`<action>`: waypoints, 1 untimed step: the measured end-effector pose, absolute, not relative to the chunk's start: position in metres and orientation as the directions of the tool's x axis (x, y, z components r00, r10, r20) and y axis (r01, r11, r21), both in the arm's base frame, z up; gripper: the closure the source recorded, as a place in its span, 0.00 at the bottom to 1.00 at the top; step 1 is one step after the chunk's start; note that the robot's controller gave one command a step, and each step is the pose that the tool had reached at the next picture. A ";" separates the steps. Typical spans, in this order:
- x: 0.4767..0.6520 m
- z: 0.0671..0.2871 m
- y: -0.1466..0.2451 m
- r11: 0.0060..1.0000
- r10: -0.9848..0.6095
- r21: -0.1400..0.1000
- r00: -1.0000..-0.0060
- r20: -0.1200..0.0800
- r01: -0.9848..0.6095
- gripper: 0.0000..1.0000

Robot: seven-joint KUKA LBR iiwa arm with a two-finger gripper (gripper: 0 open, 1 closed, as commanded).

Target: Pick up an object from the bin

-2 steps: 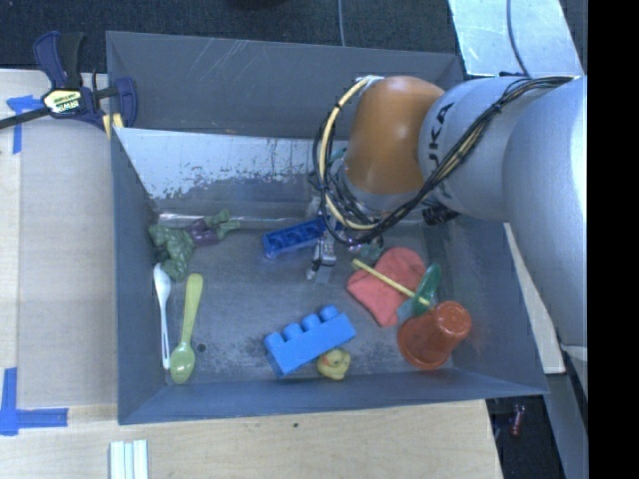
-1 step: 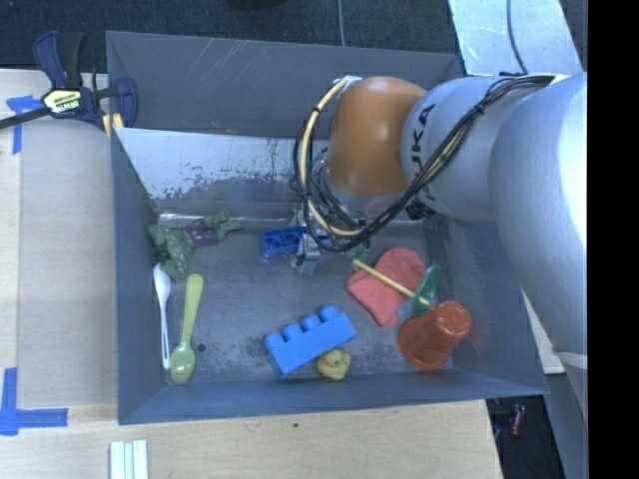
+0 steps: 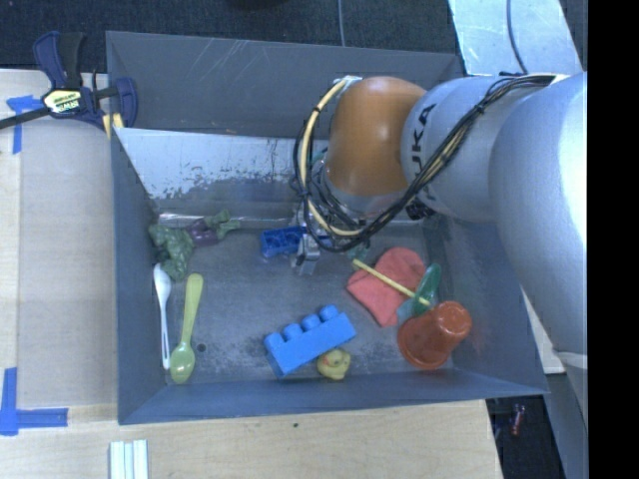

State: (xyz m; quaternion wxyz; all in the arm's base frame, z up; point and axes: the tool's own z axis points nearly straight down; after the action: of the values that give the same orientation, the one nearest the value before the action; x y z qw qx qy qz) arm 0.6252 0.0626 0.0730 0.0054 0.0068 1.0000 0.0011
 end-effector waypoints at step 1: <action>0.623 0.093 0.062 1.000 0.014 0.001 -1.000 -0.007 0.014 1.00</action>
Offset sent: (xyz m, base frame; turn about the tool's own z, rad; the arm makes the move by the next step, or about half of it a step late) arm -0.0022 -0.0004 0.0218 0.0002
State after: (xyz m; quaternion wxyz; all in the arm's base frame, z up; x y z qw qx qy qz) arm 0.6235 0.0622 0.0930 0.0033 0.0069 1.0000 0.0007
